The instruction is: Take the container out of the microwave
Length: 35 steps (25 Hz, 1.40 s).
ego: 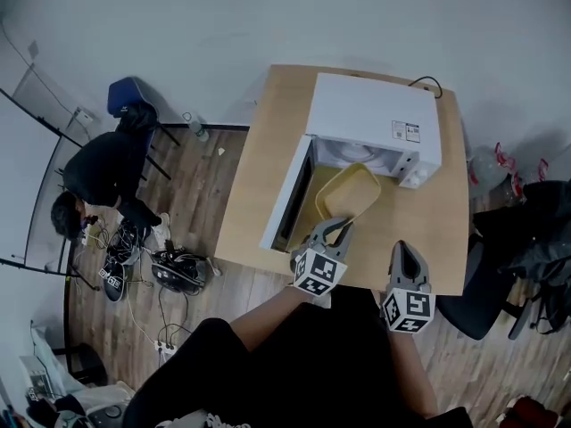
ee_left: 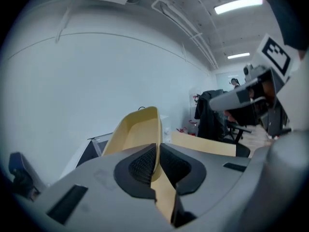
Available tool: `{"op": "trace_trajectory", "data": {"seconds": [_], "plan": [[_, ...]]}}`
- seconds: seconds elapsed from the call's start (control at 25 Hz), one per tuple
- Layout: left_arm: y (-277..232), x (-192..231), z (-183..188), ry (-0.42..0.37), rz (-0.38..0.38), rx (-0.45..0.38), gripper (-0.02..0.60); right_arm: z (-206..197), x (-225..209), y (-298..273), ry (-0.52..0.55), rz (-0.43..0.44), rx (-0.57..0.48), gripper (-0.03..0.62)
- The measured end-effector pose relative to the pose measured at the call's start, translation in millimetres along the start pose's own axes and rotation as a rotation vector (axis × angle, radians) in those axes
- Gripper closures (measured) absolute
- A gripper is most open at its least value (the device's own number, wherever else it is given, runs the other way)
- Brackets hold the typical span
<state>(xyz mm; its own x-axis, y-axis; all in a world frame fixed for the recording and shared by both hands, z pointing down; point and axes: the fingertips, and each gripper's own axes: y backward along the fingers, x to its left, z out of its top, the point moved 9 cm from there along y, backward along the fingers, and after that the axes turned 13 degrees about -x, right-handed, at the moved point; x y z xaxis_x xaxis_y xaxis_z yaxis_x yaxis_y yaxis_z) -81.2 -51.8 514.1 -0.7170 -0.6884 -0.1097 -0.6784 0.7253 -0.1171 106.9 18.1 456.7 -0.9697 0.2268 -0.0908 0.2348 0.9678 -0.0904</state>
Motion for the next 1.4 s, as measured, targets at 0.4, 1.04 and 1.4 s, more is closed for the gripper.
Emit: {"op": "trace_trajectory", "data": {"seconds": [0.4, 1.04, 1.4], "plan": [[54, -6, 33, 0.199, 0.082, -0.108, 0.552, 1, 24, 11, 0.044, 0.018, -0.019, 0.536], [65, -21, 46, 0.218, 0.087, -0.154, 0.552, 7, 26, 23, 0.113, -0.011, -0.026, 0.535], [53, -25, 50, 0.207, 0.058, -0.140, 0.552, 8, 18, 23, 0.108, -0.027, -0.036, 0.534]]}}
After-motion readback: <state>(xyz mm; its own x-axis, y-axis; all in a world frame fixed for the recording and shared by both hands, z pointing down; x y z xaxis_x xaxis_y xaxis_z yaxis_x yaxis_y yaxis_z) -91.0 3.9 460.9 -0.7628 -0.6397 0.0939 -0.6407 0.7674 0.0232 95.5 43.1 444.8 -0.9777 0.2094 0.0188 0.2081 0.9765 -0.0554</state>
